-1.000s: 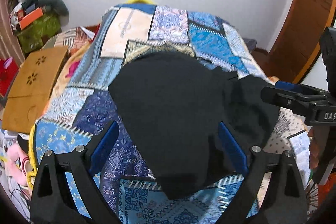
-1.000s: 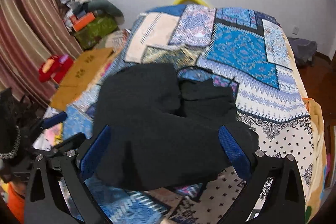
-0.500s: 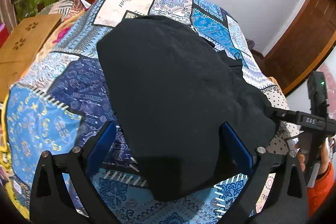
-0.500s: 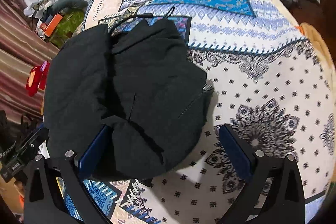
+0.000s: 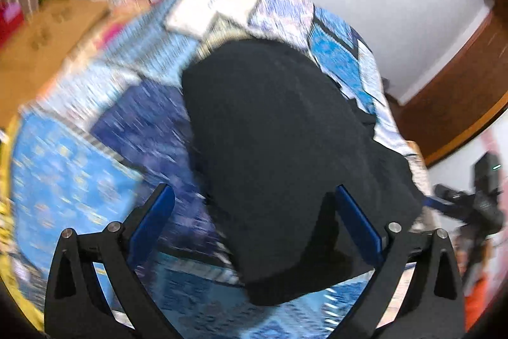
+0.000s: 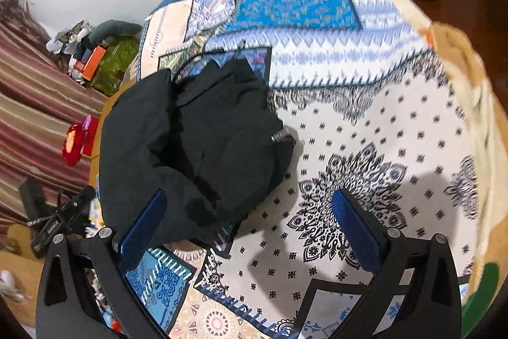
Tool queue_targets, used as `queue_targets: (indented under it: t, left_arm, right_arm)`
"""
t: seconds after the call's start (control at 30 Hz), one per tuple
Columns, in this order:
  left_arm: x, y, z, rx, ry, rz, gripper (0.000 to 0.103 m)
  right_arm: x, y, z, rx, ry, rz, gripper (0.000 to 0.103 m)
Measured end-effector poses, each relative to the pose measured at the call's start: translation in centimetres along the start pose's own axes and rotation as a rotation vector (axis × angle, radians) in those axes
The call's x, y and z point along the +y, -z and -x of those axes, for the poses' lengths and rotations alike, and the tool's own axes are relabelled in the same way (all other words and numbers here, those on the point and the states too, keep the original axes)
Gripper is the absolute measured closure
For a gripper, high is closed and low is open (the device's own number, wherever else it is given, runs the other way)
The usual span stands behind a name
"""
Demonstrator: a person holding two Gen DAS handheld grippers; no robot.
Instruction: Fold large clothes
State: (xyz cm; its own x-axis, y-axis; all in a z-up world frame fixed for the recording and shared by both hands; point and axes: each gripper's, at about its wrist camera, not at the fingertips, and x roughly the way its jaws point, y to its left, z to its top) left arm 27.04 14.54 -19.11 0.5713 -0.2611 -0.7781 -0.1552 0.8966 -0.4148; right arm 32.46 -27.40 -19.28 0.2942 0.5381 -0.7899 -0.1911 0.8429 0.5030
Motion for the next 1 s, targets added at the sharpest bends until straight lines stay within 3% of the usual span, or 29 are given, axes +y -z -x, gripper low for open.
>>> queue_targets:
  t: [0.2,0.5,0.6,0.67,0.77,0.87,1.0]
  left_arm:
    - [1.8,-0.5,-3.2,0.09,0.204,0.153,0.0]
    - [2.2,-2.6,-6.1,0.124,0.218,0.199,0.0]
    - [2.4,-2.9,-6.7,0.132,0.23,0.213,0.0]
    - [2.6,-3.1,-6.8,0.138,0.233,0.233,0.0]
    - [1.9,-3.2,-6.5,0.118,0.224,0.206,0.002]
    - [1.1,-3.7,-5.5,0.094,0.2,0.161,0.014]
    - [-0.1,-4.3,-3.2,0.068,0.21,0.111,0.027]
  right_arm:
    - [-0.2,-1.2,-3.7,0.104,-0.082,-0.039,0.0]
    - [0.5,-3.3,-8.3,0.191,-0.134,-0.077,0.003]
    - [1.4,-3.2,-8.2,0.18,-0.112,-0.03,0.022]
    - [1.7,-3.1,-8.1,0.18,-0.132,-0.015,0.045]
    - [2.0,-3.0,-7.9,0.175,-0.154,-0.021,0.057]
    - [2.5,-2.8,-7.3,0.163,-0.147,-0.013,0.071]
    - [3.4,-3.1,-5.9,0.148,-0.154,0.008,0.079]
